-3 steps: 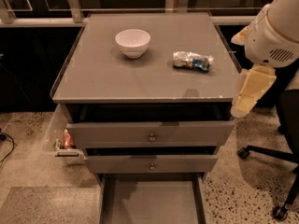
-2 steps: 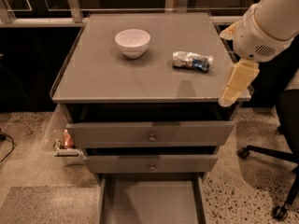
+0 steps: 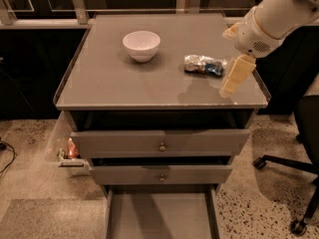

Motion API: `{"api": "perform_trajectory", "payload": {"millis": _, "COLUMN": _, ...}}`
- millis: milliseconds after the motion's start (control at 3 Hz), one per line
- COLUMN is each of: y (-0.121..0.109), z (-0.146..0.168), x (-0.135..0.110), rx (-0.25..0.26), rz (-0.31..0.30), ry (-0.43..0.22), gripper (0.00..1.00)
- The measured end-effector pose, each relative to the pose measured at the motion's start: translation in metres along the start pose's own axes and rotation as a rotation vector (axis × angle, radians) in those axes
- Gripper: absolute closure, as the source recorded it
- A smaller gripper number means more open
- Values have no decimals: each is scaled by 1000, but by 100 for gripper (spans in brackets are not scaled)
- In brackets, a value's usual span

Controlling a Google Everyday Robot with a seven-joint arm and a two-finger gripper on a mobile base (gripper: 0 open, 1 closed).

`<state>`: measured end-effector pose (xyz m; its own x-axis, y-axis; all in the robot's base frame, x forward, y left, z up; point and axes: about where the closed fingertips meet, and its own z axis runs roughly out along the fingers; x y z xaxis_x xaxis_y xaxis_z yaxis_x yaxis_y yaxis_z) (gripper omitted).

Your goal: Place redbull can into bottom drawer

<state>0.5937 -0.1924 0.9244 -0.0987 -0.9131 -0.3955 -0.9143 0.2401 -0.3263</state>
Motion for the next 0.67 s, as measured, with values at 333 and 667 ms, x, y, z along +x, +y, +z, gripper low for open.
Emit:
{"api": "perform_trajectory", "payload": {"millis": 333, "y": -20, "z": 29, "x": 0, "rx": -34, "rz": 6, "ry": -22, "gripper": 0}}
{"api": "perform_trajectory", "payload": {"millis": 667, "y": -37, "z": 54, "x": -5, "rx": -62, "rz": 0, "ry": -35, "gripper": 0}}
